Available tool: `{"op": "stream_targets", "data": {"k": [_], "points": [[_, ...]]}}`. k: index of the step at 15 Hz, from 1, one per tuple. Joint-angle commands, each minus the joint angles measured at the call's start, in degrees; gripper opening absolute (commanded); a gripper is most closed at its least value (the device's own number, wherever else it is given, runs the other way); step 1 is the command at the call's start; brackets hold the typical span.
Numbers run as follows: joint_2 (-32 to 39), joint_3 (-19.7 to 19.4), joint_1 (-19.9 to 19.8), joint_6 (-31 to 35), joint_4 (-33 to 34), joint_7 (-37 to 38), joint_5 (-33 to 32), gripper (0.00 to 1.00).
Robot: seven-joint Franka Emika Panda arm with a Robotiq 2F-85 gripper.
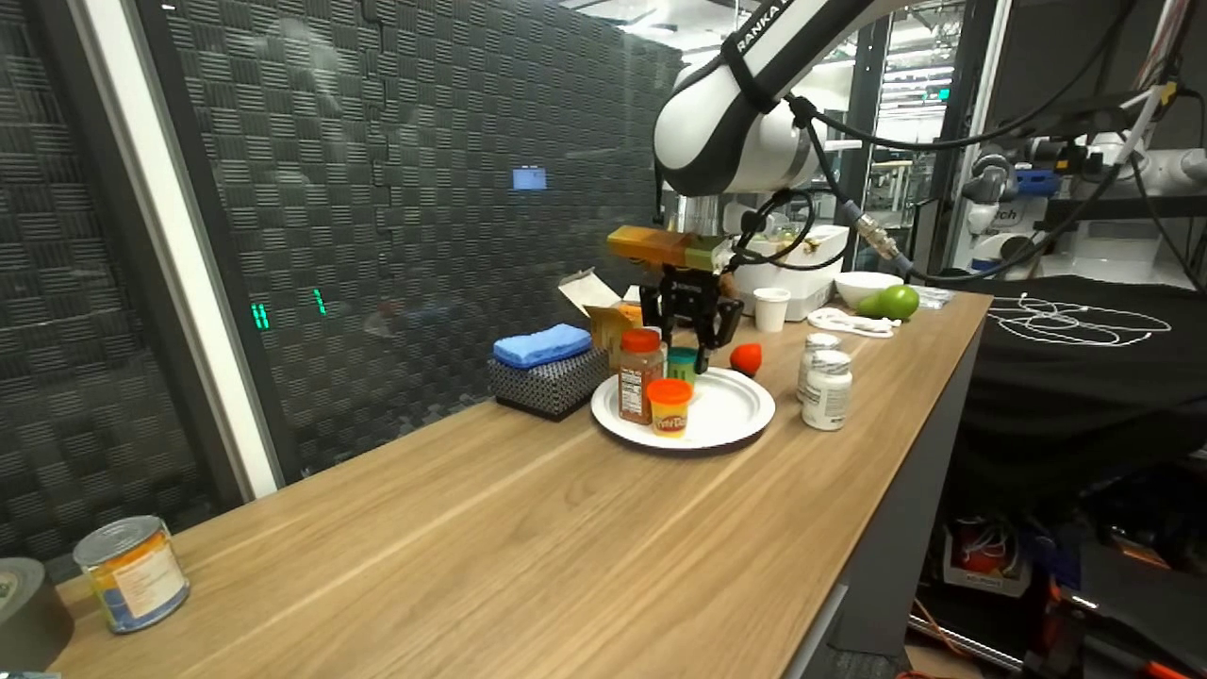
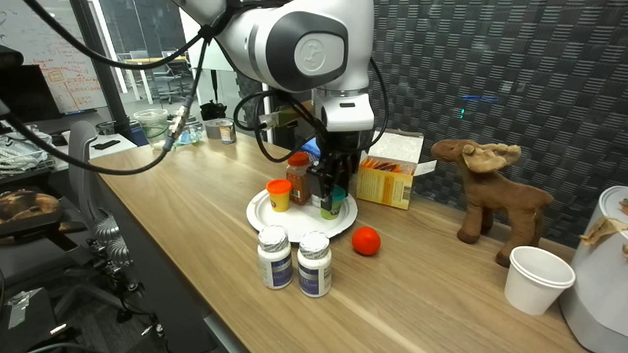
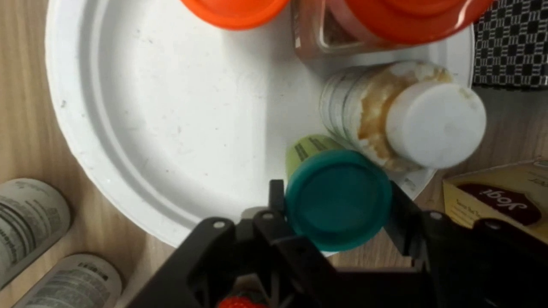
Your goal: Put all the objects surrounding the plate onto the plate.
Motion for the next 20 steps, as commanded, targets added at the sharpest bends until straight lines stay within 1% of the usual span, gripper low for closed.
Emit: {"op": "stream_targets", "data": {"k": [1,2,3,6,8,12,15,16,20], "points": [[-2.3,-0.7,0.6,3.7,-2.3,1.2,0.5,0.92],[-2.7,-0.8,0.5,4.5,-2.5,1.2,0.5,0.98],[-3.1,-1.4,0.7,5.7,-2.8,1.9,-0.2,1.00],[-4.4,-3.2,0.4,8.5,-3.3,3.8,-0.9,1.00],[-5.3,-4.7,0.2,8.6,-3.7,5.2,-1.8,1.00],[-6.8,-6.5,-0.3,4.3,-5.0,6.4,-3.5,1.00],[-7.8,-6.1,-1.4,1.3,-5.9,5.1,-3.1,1.00],[-7.5,-5.7,-1.9,0.1,-5.7,4.2,-2.4,1.00],[-5.2,-5.7,-2.5,-2.7,-4.1,4.1,-2.3,1.00]]}}
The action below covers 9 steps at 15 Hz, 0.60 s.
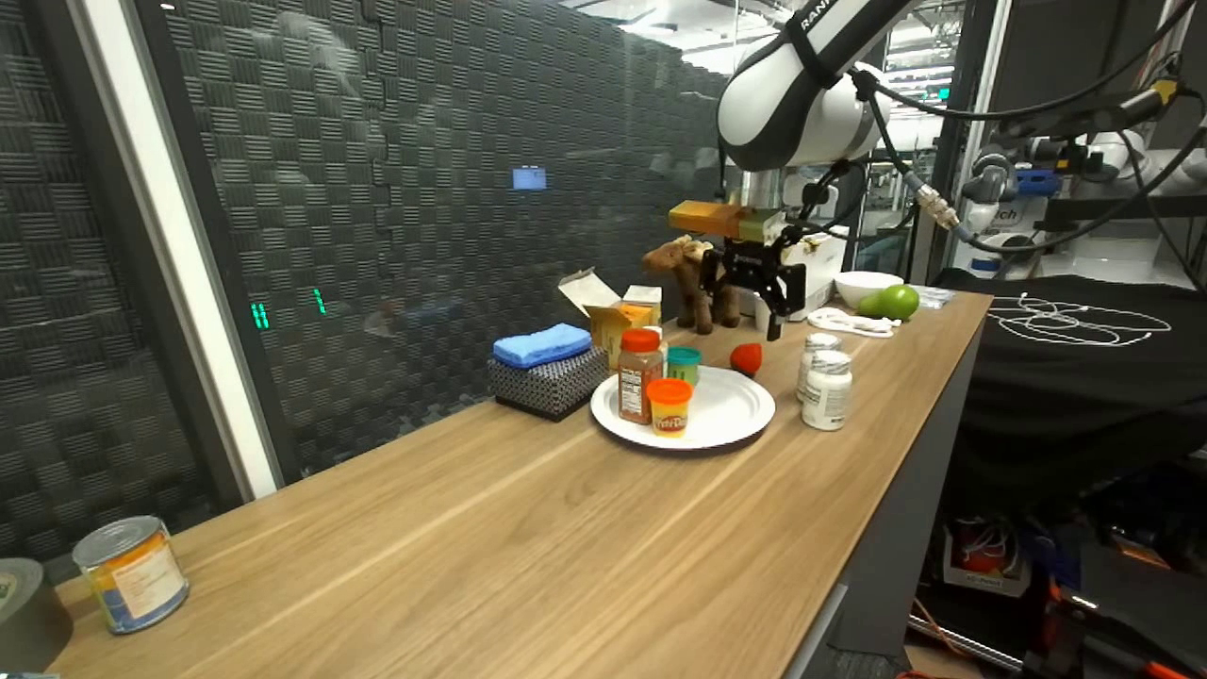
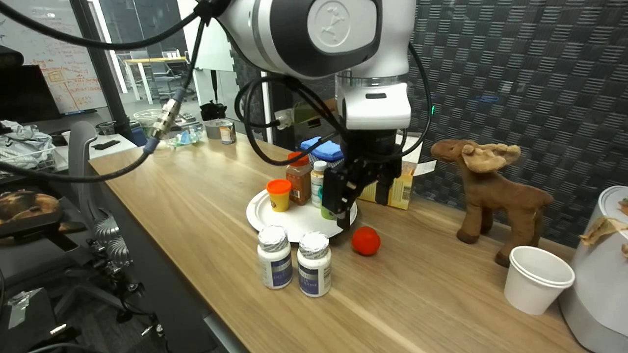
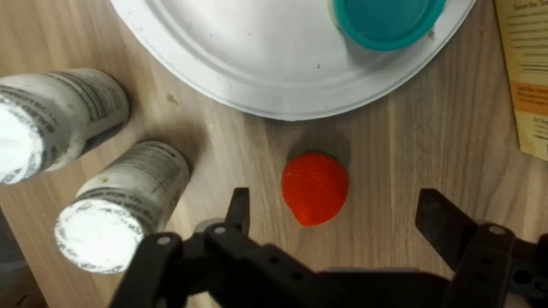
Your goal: Put all the objects surrounding the plate onto the plate.
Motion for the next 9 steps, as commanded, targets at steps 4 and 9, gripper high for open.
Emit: {"op": "stream_targets", "data": {"k": [4,9], "points": [[2.9,0.7,-0.9,1.0,2.1,-0.3,-0.2,1.00],[5.8,1.0,-0.7,2.1,3.8,-0.3,0.1,1.00]]}}
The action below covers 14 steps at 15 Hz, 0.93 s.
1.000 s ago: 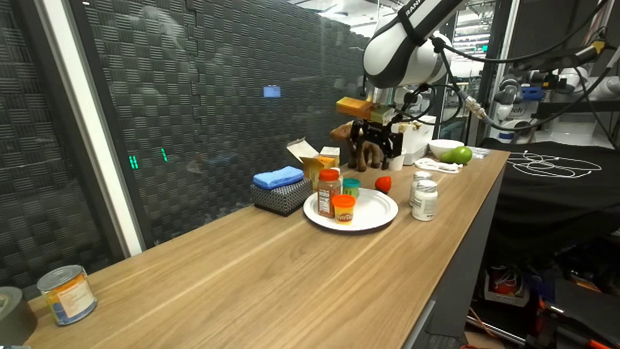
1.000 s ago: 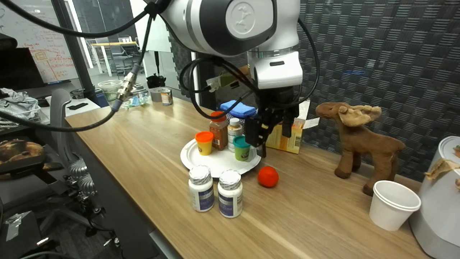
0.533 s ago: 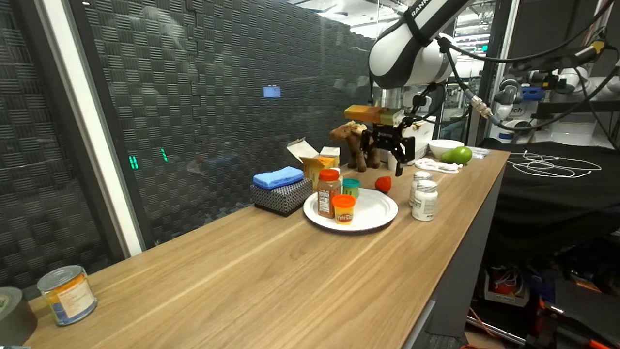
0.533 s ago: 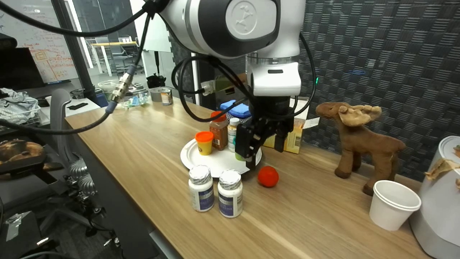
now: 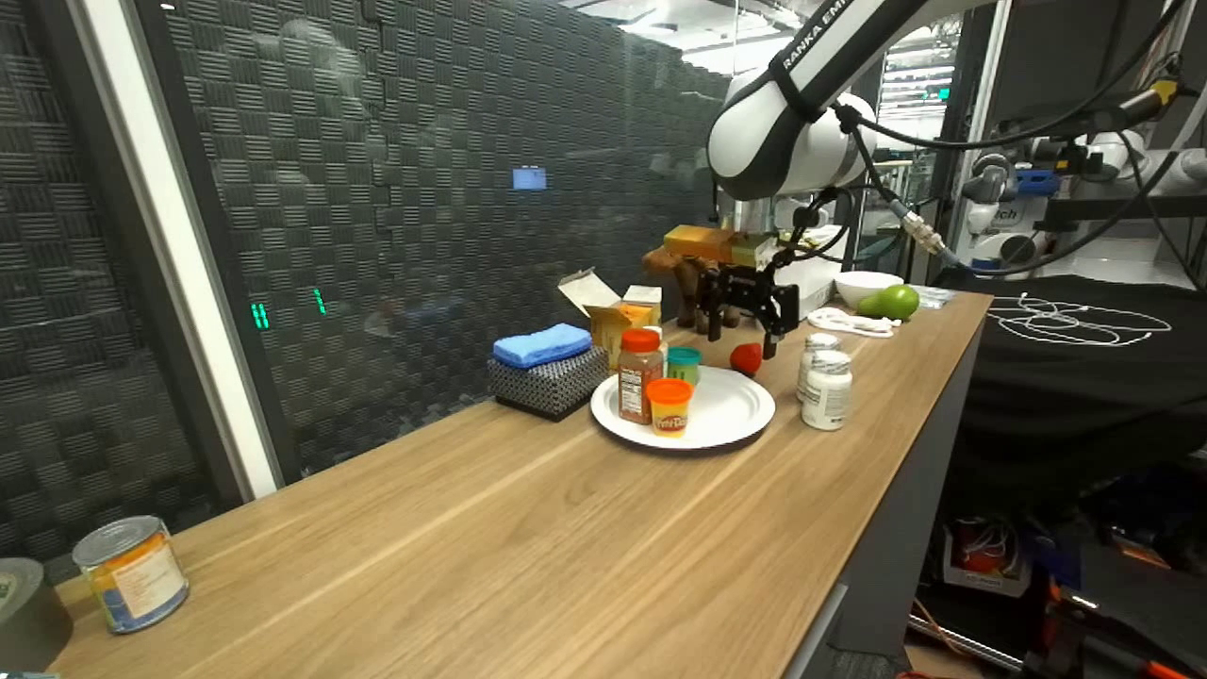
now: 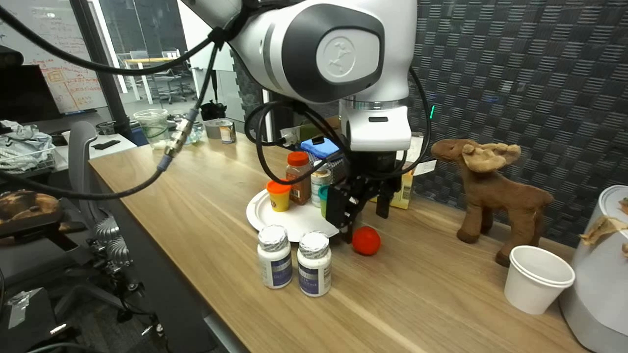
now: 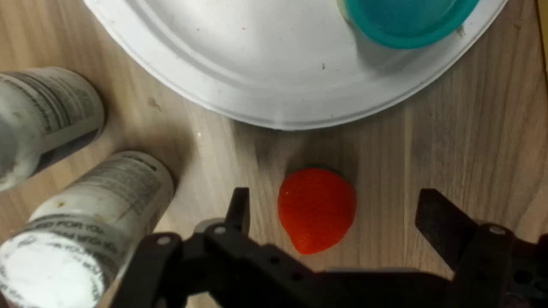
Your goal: Put all the objects surrounding the plate onto the plate.
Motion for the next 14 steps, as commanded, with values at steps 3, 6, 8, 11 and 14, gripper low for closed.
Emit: {"op": "stream_targets", "data": {"k": [3,6,8,11,14], "points": [[2.5,-0.5,0.1,0.7,2.6,1.1,-1.4,0.71],[2.2,-1.9,0.4,1.5,2.0,3.2,-3.3,0.54],[1.6,-2.5,0.5,2.3,1.6,4.3,-4.3,0.38],[-0.3,-2.4,0.5,3.8,0.5,4.3,-4.6,0.16],[-3.3,-2.1,1.1,5.7,-1.1,3.3,-5.4,0.00]]}}
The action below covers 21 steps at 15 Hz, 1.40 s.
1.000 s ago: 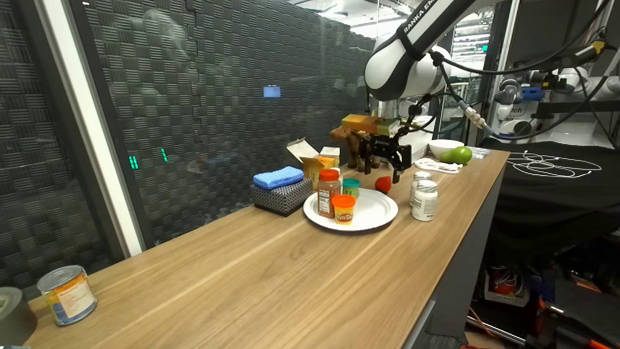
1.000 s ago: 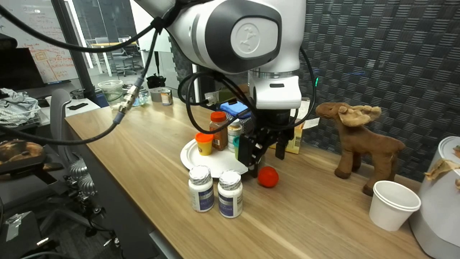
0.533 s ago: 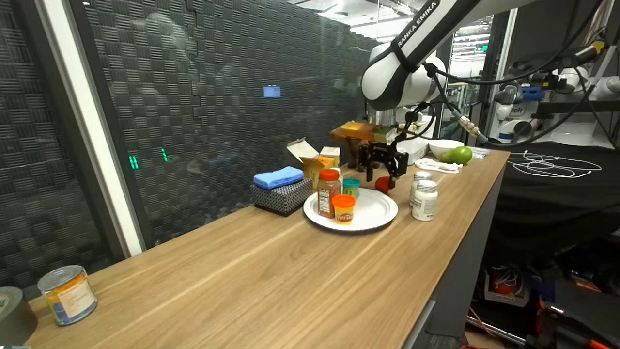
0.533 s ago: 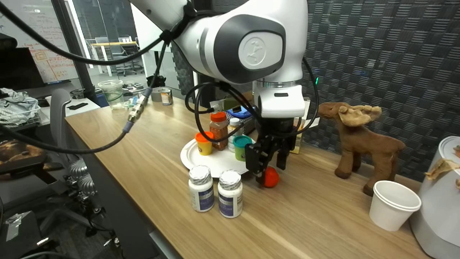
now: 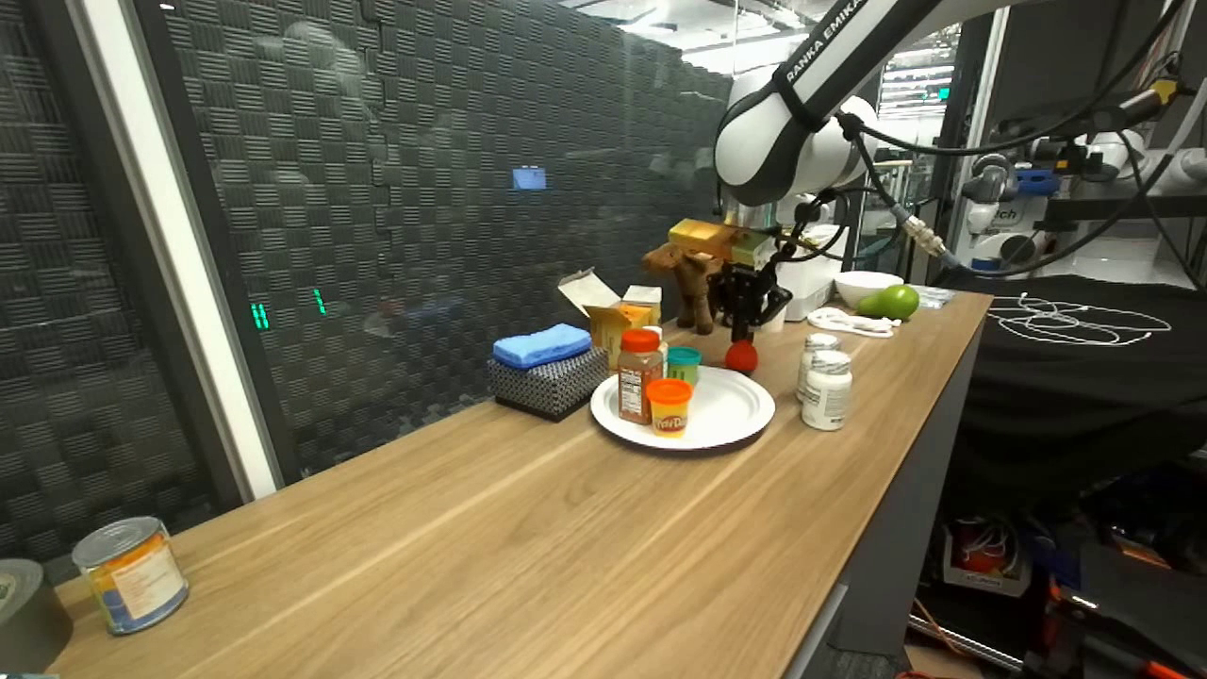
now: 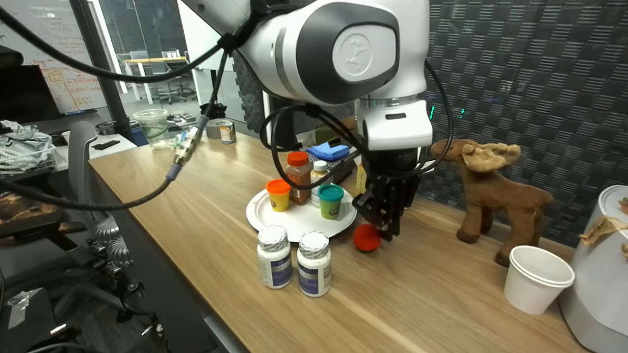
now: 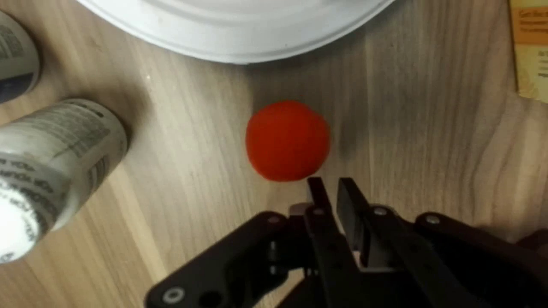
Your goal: Put all the objects surrounding the plate onto the plate.
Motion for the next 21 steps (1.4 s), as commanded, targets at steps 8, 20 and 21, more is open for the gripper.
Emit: {"op": "stream_targets", "data": {"k": [8,20,21], "points": [[-6.4,0.5,1.0,0.8,-3.1,0.6,-6.2,0.58],[0.4,2.9,0.2,-7.9,0.0,-5.5,-4.1,1.00],[1.0,2.6,0.3,-8.2,0.4,-5.0,-4.4,1.00]]}}
